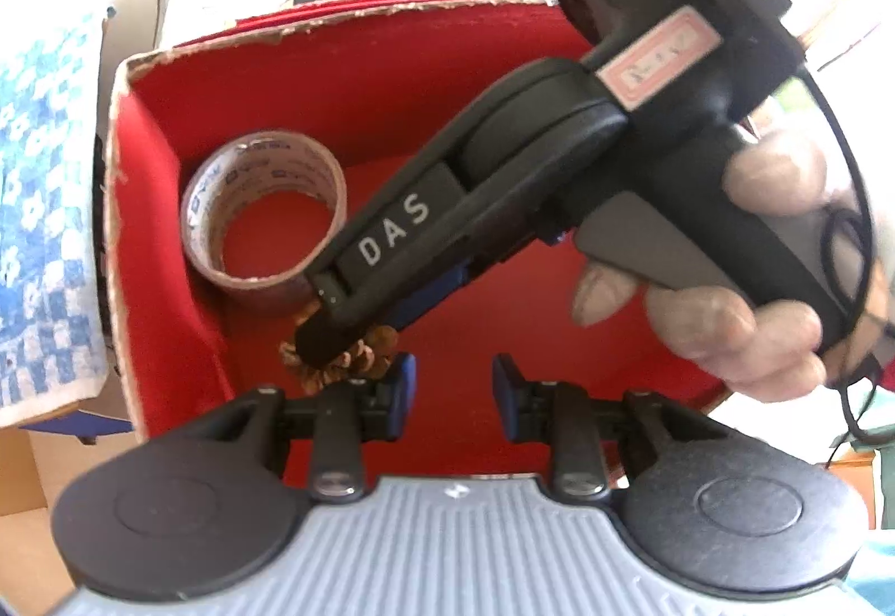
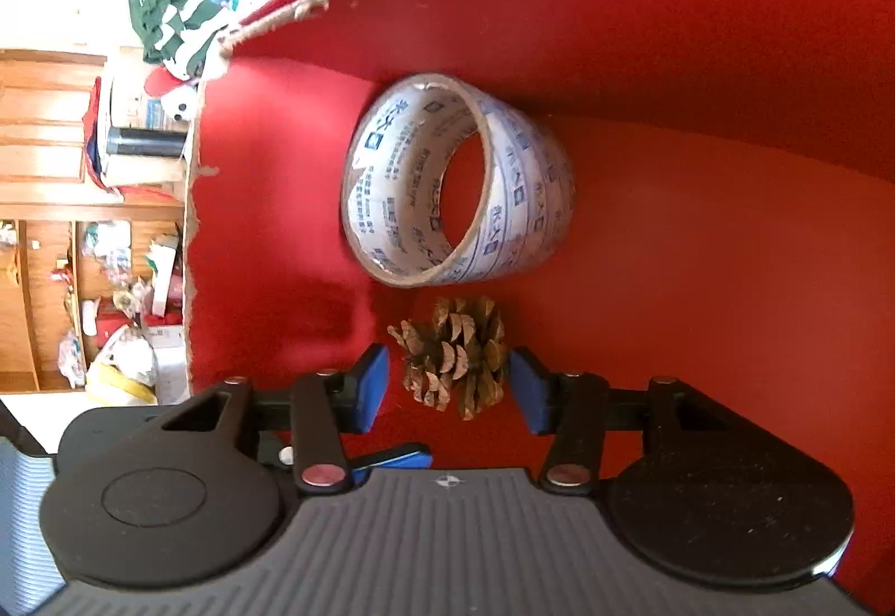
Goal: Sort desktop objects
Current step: 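Carry the pine cone with the right tool into the red box, then lower the pine cone beside the tape roll and open the right tool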
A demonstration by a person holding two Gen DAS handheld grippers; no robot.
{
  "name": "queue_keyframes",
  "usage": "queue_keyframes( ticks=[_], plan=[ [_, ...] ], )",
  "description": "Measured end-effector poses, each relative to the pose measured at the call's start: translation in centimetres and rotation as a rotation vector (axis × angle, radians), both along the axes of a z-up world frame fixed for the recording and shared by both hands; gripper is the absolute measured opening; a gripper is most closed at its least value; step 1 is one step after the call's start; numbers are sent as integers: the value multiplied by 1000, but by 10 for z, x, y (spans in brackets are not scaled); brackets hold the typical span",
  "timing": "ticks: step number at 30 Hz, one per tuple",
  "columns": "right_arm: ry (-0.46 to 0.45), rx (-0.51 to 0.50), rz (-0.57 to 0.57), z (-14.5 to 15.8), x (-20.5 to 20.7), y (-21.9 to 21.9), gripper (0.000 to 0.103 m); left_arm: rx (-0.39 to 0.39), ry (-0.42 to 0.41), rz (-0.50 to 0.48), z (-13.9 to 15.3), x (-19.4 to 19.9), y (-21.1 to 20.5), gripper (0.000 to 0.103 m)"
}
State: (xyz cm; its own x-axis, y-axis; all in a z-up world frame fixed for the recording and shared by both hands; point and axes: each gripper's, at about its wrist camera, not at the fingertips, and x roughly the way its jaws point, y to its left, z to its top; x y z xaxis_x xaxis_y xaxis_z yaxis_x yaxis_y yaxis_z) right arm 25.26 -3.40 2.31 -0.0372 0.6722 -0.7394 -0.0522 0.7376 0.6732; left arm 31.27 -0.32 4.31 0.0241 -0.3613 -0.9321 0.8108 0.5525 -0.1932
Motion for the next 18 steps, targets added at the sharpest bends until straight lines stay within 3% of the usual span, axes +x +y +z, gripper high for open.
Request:
queue_keyframes(
  ticks=[7,12,14,18],
  plan=[
    [-32,-15,-111,5,-2,-25,52,-36,46,1,-17,-4,-27,30],
    [-143,-171,-173,21,-14,-39,51,26,71,52,-37,5,-42,30],
    [-183,-196,-182,25,-18,-43,50,20,107,70,-39,8,-41,31],
    [-257,-252,-183,29,-29,-39,50,105,107,134,-46,14,-41,30]
  ],
)
